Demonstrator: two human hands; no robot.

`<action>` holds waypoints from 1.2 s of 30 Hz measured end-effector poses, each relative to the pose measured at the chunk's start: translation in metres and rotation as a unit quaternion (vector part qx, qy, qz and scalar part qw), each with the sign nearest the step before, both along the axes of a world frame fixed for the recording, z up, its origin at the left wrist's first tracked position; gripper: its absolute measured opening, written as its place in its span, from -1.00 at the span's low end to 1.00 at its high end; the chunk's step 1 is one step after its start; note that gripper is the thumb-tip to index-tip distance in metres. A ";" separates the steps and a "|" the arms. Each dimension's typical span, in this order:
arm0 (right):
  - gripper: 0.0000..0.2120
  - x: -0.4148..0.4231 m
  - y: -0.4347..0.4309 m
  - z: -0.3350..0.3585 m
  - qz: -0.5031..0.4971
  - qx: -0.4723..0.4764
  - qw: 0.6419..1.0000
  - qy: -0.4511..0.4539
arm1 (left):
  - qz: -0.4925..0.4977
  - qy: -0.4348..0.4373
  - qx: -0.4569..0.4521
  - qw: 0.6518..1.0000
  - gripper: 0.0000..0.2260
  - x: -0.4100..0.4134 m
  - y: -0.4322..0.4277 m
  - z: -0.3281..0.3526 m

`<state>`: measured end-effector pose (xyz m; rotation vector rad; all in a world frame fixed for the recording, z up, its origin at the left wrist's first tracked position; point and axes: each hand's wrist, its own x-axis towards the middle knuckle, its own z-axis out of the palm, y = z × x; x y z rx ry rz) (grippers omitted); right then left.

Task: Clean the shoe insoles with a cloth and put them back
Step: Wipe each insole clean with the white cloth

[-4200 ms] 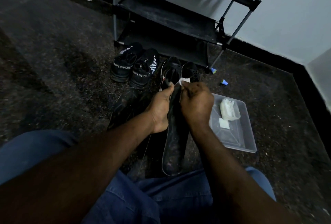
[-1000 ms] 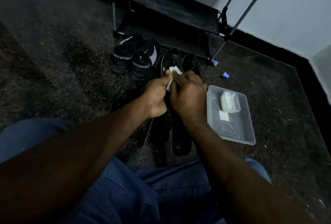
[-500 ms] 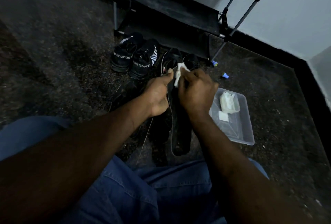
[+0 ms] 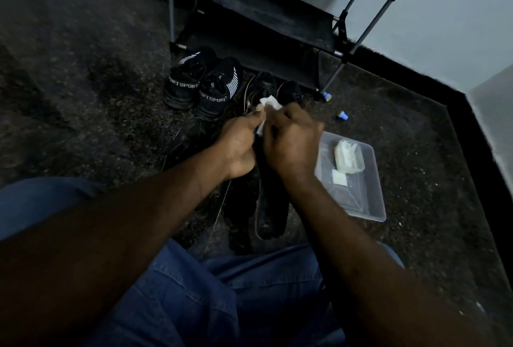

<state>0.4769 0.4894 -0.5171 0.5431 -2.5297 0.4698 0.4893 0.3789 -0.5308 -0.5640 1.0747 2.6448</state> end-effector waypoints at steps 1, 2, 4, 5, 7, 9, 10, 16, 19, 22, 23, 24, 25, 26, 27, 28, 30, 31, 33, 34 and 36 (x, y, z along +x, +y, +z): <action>-0.70 0.003 0.000 0.000 0.009 0.018 1.000 0.002 | 0.001 -0.001 0.000 1.000 -0.75 0.001 0.000 0.001; -0.72 0.000 0.002 0.001 -0.009 0.018 1.000 0.004 | 0.000 0.001 -0.001 1.000 -0.74 0.002 0.001 0.002; -0.77 -0.009 0.009 0.003 -0.079 -0.029 0.996 0.002 | -0.002 0.009 0.001 1.000 -0.73 0.002 0.002 0.000; -0.79 -0.012 0.010 0.004 -0.093 -0.055 0.994 0.001 | -0.001 0.008 0.000 1.000 -0.73 0.001 0.003 -0.001; -0.78 -0.008 0.004 0.000 -0.046 -0.051 0.998 -0.002 | 0.004 0.001 -0.002 1.000 -0.75 0.002 0.001 -0.001; -0.75 0.002 -0.002 -0.005 0.008 -0.002 1.000 -0.001 | 0.009 -0.009 -0.003 1.000 -0.75 0.001 0.001 -0.001; -0.75 0.004 -0.003 -0.005 0.010 0.005 1.000 0.000 | 0.013 -0.011 -0.006 1.000 -0.75 0.001 0.000 -0.001; -0.74 -0.021 0.022 0.001 -0.050 -0.221 0.969 -0.096 | 0.021 0.003 -0.038 0.999 -0.68 0.001 -0.001 0.001; -0.81 -0.024 0.027 0.002 -0.001 -0.479 0.844 -0.242 | 0.028 0.006 -0.050 0.998 -0.64 -0.001 -0.007 0.002; -0.89 -0.025 0.037 0.003 -0.020 -0.583 0.751 -0.310 | 0.040 -0.004 -0.066 0.997 -0.66 -0.001 -0.009 0.002; -0.88 -0.024 0.040 0.003 -0.026 -0.600 0.732 -0.321 | 0.042 -0.006 -0.072 0.996 -0.67 -0.001 -0.009 0.002; -0.87 -0.023 0.041 0.002 -0.028 -0.611 0.720 -0.327 | 0.046 -0.008 -0.077 0.996 -0.68 0.000 -0.008 0.002; -0.90 -0.021 0.042 0.000 -0.027 -0.611 0.718 -0.331 | 0.050 -0.010 -0.081 0.995 -0.68 -0.001 -0.008 0.002; -0.94 -0.020 0.042 0.000 -0.024 -0.601 0.726 -0.333 | 0.054 -0.013 -0.085 0.995 -0.68 -0.001 -0.008 0.001; -0.96 -0.018 0.041 0.000 -0.020 -0.583 0.739 -0.336 | 0.055 -0.016 -0.089 0.994 -0.68 -0.002 -0.008 0.000; -0.97 -0.017 0.040 -0.002 -0.013 -0.558 0.756 -0.341 | 0.055 -0.018 -0.092 0.994 -0.68 -0.001 -0.008 0.001; -0.95 -0.013 0.040 -0.008 0.002 -0.502 0.790 -0.352 | 0.053 -0.023 -0.091 0.994 -0.70 -0.002 -0.009 0.002; -0.91 -0.012 0.039 -0.010 0.006 -0.475 0.805 -0.356 | 0.051 -0.024 -0.091 0.994 -0.70 -0.002 -0.008 0.002; -0.84 -0.008 0.038 -0.016 -0.002 -0.442 0.825 -0.352 | 0.048 -0.025 -0.103 0.993 -0.70 -0.002 -0.008 0.001; -0.83 -0.006 0.038 -0.017 -0.009 -0.436 0.830 -0.347 | 0.044 -0.026 -0.110 0.993 -0.70 -0.002 -0.008 0.001; -0.80 -0.003 0.037 -0.021 -0.016 -0.437 0.832 -0.342 | 0.023 -0.030 -0.118 0.992 -0.64 -0.002 -0.009 0.001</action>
